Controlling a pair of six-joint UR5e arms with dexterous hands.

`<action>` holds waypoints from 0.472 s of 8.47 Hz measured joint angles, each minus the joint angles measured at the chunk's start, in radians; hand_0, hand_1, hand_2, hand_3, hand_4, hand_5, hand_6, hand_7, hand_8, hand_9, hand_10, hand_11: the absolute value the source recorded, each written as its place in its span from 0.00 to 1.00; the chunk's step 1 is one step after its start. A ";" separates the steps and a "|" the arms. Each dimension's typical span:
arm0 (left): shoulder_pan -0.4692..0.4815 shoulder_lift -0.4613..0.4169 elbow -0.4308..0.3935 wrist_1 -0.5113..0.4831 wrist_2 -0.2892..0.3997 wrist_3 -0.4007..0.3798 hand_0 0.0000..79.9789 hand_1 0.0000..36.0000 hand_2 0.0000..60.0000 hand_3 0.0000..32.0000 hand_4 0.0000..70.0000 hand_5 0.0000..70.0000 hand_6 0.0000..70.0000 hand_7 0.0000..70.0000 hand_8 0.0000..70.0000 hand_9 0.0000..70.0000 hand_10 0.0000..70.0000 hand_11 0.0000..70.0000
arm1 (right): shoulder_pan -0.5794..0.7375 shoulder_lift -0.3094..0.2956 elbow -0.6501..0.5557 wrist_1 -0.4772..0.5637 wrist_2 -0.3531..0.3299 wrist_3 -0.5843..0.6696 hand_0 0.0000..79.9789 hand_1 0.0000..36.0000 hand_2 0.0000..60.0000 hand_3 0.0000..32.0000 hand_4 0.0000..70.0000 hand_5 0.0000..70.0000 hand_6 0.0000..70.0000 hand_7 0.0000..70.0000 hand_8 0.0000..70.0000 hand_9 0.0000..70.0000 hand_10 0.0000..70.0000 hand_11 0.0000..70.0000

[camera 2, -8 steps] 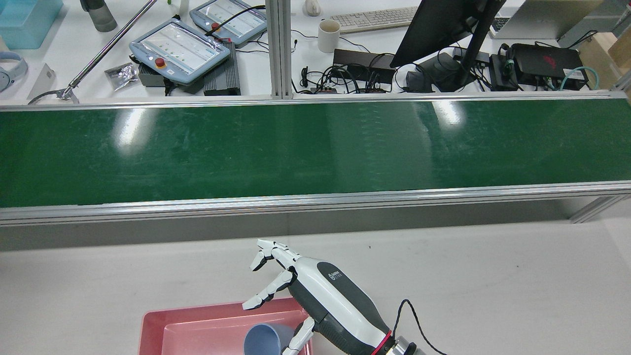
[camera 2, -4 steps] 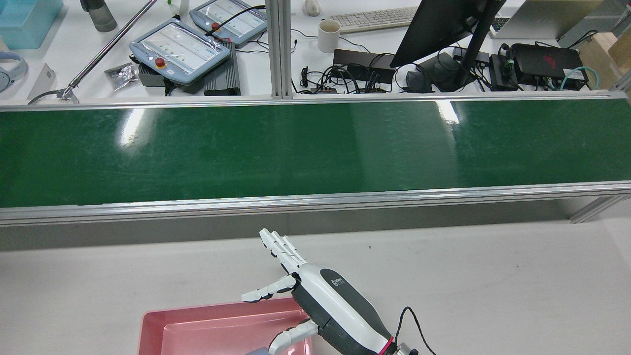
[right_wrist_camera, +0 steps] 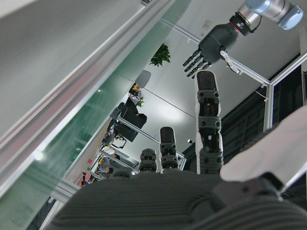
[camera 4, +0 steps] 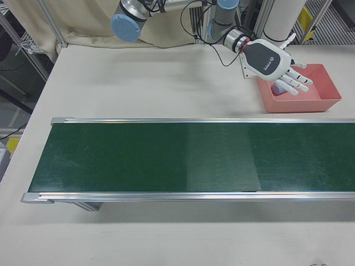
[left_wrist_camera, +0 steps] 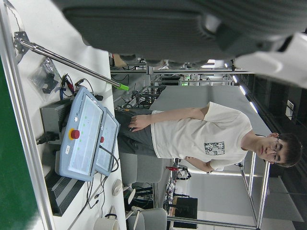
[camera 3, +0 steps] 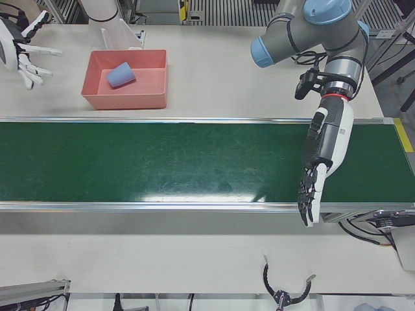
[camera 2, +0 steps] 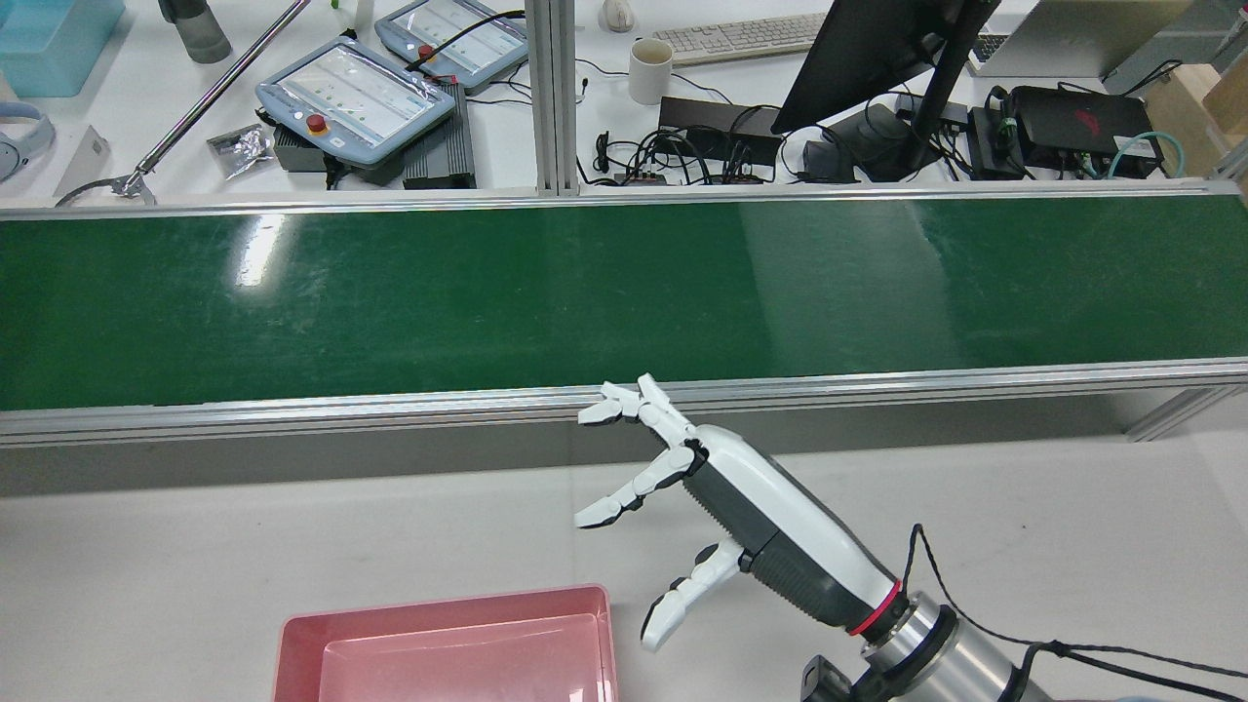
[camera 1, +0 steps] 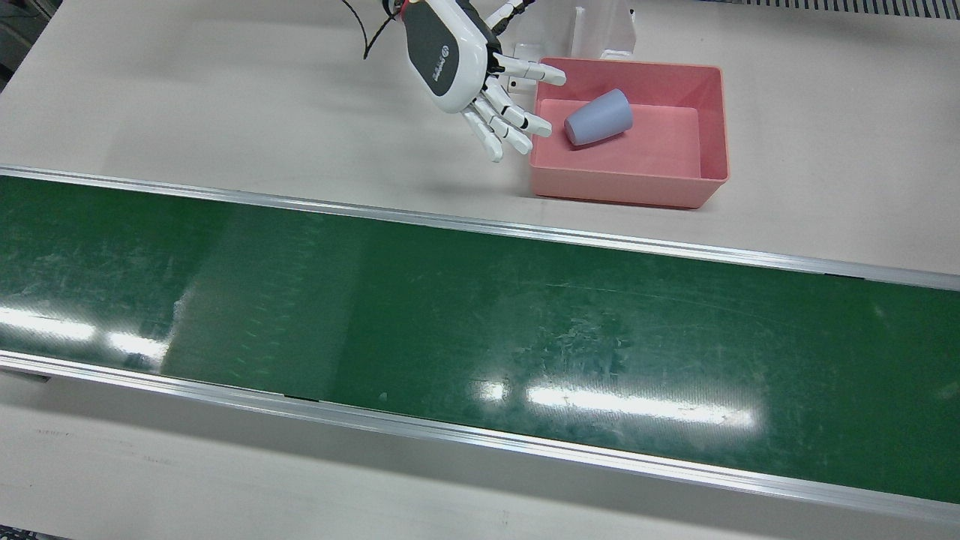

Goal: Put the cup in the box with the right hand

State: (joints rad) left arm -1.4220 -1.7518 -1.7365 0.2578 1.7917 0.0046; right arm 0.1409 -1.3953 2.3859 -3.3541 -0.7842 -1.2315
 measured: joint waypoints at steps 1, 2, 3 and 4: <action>0.000 0.000 0.000 0.000 0.000 0.000 0.00 0.00 0.00 0.00 0.00 0.00 0.00 0.00 0.00 0.00 0.00 0.00 | 0.084 -0.027 0.031 -0.031 -0.078 0.079 0.49 0.00 0.00 0.00 0.84 0.00 0.08 0.37 0.05 0.12 0.07 0.09; 0.000 0.000 0.000 0.000 0.000 0.000 0.00 0.00 0.00 0.00 0.00 0.00 0.00 0.00 0.00 0.00 0.00 0.00 | 0.183 -0.040 0.044 -0.079 -0.147 0.191 0.51 0.00 0.00 0.00 0.85 0.00 0.08 0.36 0.05 0.11 0.07 0.09; 0.000 0.000 0.000 0.000 0.000 0.000 0.00 0.00 0.00 0.00 0.00 0.00 0.00 0.00 0.00 0.00 0.00 0.00 | 0.298 -0.063 0.045 -0.122 -0.204 0.312 0.54 0.00 0.00 0.00 0.80 0.00 0.09 0.34 0.06 0.12 0.08 0.11; 0.000 0.000 0.000 0.000 0.000 0.000 0.00 0.00 0.00 0.00 0.00 0.00 0.00 0.00 0.00 0.00 0.00 0.00 | 0.417 -0.089 0.015 -0.144 -0.251 0.437 0.56 0.00 0.00 0.00 0.76 0.01 0.09 0.35 0.07 0.14 0.10 0.14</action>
State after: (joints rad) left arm -1.4220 -1.7518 -1.7364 0.2582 1.7917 0.0046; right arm 0.5577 -1.4844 2.4011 -3.4985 -1.0349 -0.7945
